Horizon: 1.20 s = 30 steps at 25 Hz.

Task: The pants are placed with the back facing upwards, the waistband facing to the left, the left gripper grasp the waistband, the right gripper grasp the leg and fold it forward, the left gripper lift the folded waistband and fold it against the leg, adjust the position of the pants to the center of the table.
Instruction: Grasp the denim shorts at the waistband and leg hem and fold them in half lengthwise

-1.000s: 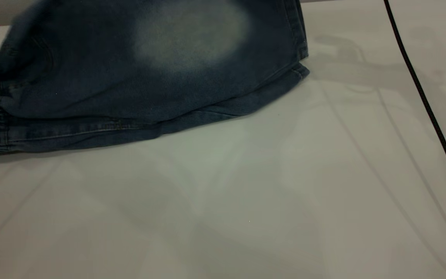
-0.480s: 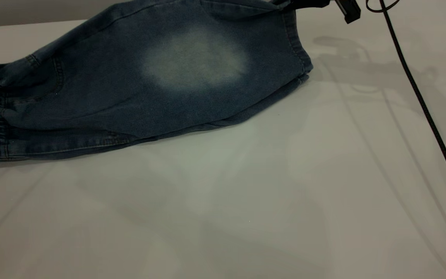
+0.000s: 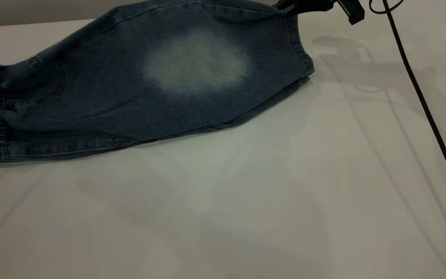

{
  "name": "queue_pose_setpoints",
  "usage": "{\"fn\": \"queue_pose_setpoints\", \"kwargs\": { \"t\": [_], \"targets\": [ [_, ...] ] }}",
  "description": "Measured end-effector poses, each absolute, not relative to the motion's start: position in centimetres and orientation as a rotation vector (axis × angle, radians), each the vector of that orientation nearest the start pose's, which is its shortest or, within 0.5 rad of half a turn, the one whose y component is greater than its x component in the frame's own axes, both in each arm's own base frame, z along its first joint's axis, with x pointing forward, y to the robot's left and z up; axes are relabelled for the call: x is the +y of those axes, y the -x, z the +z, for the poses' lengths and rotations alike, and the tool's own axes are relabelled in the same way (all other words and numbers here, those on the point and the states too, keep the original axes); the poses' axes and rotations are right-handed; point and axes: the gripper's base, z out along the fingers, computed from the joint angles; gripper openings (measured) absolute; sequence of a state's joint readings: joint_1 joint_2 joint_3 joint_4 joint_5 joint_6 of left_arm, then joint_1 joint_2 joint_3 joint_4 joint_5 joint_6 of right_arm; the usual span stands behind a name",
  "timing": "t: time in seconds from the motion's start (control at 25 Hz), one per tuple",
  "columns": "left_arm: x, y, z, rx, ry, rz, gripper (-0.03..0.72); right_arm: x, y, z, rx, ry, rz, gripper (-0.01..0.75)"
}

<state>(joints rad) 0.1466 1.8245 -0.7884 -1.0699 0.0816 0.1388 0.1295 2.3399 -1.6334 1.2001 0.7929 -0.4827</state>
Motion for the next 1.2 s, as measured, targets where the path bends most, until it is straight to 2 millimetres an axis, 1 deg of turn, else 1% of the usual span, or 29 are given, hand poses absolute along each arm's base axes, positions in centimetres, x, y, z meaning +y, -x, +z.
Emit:
{"fn": "queue_pose_setpoints", "kwargs": {
  "t": [0.08, 0.16, 0.24, 0.32, 0.4, 0.44, 0.52, 0.6, 0.68, 0.76, 0.88, 0.96, 1.04, 1.12, 1.2],
  "targets": [
    [4.0, -32.0, 12.0, 2.281, 1.248, -0.367, 0.167, 12.3, -46.6, 11.6, 2.584, -0.235, 1.202, 0.082],
    [4.0, -31.9, 12.0, 2.316, 1.179, -0.35, 0.231, 12.3, -46.6, 11.6, 2.581, -0.175, 1.199, 0.14],
    [3.8, -31.9, 11.9, 2.355, 1.12, -0.354, 0.312, 12.3, -46.5, 11.6, 2.578, -0.149, 1.198, 0.214],
    [3.7, -31.8, 11.9, 2.394, 1.058, -0.359, 0.396, 12.4, -46.5, 11.6, 2.574, -0.118, 1.193, 0.308],
    [3.8, -31.7, 12.1, 2.416, 1.023, -0.372, 0.459, 12.4, -46.4, 11.6, 2.574, -0.08, 1.202, 0.394],
    [4.0, -31.6, 12.2, 2.418, 1.023, -0.382, 0.483, 12.5, -46.3, 11.7, 2.574, -0.063, 1.213, 0.439],
    [4.7, -31.2, 12.6, 2.423, 1.043, -0.429, 0.509, 12.7, -46.0, 11.9, 2.577, -0.019, 1.249, 0.517],
    [5.5, -30.7, 13.0, 2.447, 1.035, -0.464, 0.518, 13.0, -45.6, 12.2, 2.579, 0.047, 1.308, 0.565],
    [6.7, -29.9, 13.3, 2.479, 1.037, -0.498, 0.521, 13.2, -45.2, 12.5, 2.571, 0.096, 1.368, 0.585],
    [8.0, -29.0, 13.3, 2.515, 1.055, -0.519, 0.521, 13.4, -44.9, 12.6, 2.574, 0.122, 1.419, 0.585],
    [10.1, -27.7, 13.2, 2.545, 1.11, -0.529, 0.521, 13.6, -44.7, 12.7, 2.579, 0.141, 1.444, 0.584],
    [11.3, -27.1, 13.1, 2.534, 1.144, -0.52, 0.523, 13.9, -44.6, 12.8, 2.581, 0.154, 1.455, 0.584],
    [11.7, -26.9, 13.0, 2.531, 1.15, -0.514, 0.523, 14.6, -44.3, 12.8, 2.587, 0.18, 1.472, 0.583],
    [11.5, -26.9, 12.7, 2.556, 1.133, -0.536, 0.523, 15.0, -44.2, 12.8, 2.59, 0.191, 1.473, 0.583],
    [11.3, -26.8, 12.5, 2.599, 1.078, -0.554, 0.524, 15.6, -44.0, 12.7, 2.592, 0.214, 1.466, 0.583]
  ]
}}
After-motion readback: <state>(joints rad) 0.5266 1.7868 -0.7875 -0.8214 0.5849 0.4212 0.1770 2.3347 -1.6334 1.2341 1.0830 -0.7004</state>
